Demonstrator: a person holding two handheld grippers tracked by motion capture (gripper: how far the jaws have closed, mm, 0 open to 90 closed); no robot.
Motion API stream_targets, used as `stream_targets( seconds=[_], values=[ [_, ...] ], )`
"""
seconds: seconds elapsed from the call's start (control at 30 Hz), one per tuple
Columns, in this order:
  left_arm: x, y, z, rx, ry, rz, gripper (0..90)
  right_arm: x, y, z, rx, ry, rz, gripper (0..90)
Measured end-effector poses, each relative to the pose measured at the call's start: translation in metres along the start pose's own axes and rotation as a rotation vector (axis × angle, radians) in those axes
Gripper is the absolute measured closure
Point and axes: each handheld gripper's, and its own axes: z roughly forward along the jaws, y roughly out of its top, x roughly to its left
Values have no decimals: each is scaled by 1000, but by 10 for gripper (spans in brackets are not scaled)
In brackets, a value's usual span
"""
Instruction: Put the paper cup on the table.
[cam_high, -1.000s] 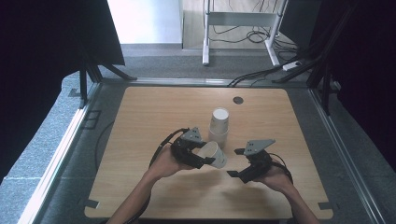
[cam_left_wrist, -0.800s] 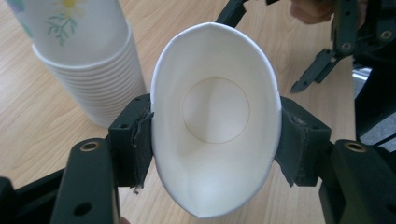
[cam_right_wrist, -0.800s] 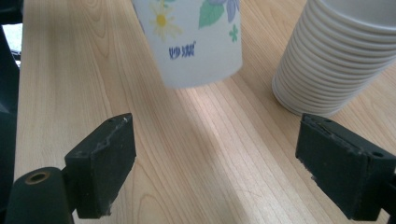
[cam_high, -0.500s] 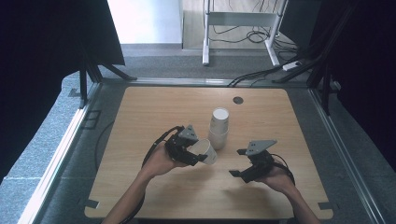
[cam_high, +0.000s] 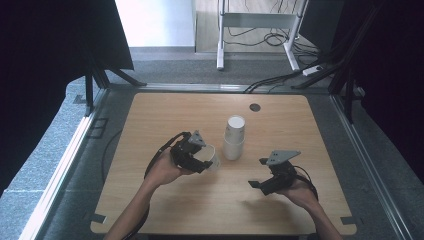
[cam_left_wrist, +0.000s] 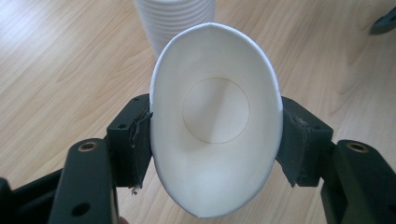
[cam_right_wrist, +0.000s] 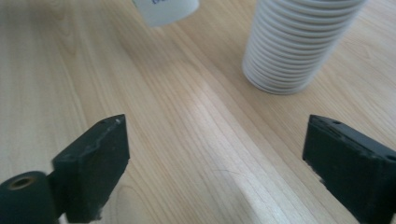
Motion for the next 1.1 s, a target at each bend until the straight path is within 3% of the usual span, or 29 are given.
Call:
stream_targets(
  seconds=[0.23, 0.37, 0.67, 0.83, 1.1],
  values=[
    [5, -1, -1, 38, 26, 9, 347, -1, -5, -1, -4, -31, 14, 13],
    [9, -2, -1, 64, 41, 6, 342, -1, -8, 3, 24, -44, 8, 11],
    [21, -6, 3, 119, 77, -40, 325, 0, -10, 8, 63, -51, -10, 16],
    [30, -10, 8, 176, 92, -72, 318, 1, -11, 11, 84, -46, -16, 24],
    [36, -14, 17, 215, 113, -94, 309, 2, -12, 13, 102, -45, -26, 29]
  ],
)
